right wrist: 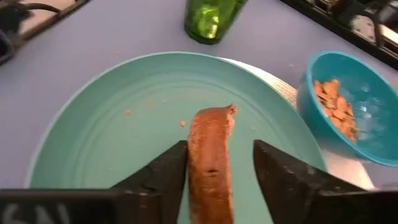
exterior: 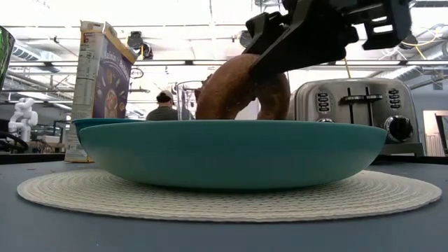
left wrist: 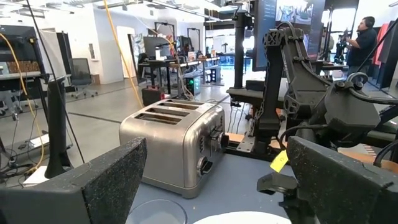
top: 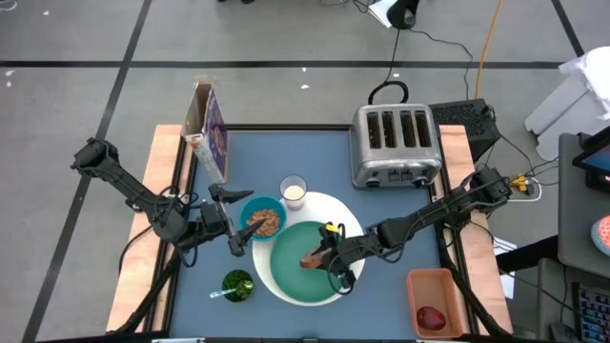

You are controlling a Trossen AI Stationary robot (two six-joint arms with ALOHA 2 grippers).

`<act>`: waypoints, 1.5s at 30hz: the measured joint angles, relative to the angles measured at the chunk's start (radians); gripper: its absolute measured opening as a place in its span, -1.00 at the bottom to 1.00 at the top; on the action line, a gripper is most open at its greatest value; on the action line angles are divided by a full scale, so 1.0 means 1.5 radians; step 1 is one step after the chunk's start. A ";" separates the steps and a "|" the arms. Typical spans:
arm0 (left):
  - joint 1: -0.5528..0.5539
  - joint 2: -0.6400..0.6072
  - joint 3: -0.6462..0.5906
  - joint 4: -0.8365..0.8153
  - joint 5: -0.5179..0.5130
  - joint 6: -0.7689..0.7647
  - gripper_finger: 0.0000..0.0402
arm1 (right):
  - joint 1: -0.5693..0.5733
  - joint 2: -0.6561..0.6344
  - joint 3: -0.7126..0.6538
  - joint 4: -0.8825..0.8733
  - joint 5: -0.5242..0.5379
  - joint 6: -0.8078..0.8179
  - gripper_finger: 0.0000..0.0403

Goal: Arrange a breakfast setting
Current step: Put the bagel on the green plate, then put the red apple on the white mat to the top left of the green plate

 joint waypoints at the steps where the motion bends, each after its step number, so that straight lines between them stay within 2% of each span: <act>1: 0.000 0.000 0.000 0.000 0.000 0.000 0.95 | 0.000 0.000 0.000 0.000 0.020 0.012 -0.04; 3: 0.000 0.000 0.000 0.000 0.000 -0.001 0.95 | -0.001 0.000 0.000 0.000 0.060 0.047 0.07; 6: 0.000 0.000 0.000 0.000 0.000 -0.001 0.95 | -0.007 0.000 0.000 0.000 0.064 0.083 0.17; 16: 0.000 0.000 0.000 0.000 0.000 -0.001 0.95 | -0.011 0.000 0.000 0.000 -0.079 0.093 0.24; 22: 0.000 0.000 0.000 0.000 0.000 -0.001 0.95 | -0.009 -0.009 0.000 0.000 -0.098 0.093 0.24; 27: 0.000 0.000 0.000 0.000 0.000 -0.001 0.95 | 0.010 -0.077 0.000 -0.006 -0.097 0.104 0.24; 36: 0.000 0.000 0.000 0.000 0.000 -0.001 0.95 | 0.041 -0.233 0.000 -0.059 -0.098 0.336 0.24; 45: 0.000 0.000 0.000 0.001 0.000 -0.004 0.95 | 0.046 -0.302 0.000 -0.062 -0.113 0.332 0.24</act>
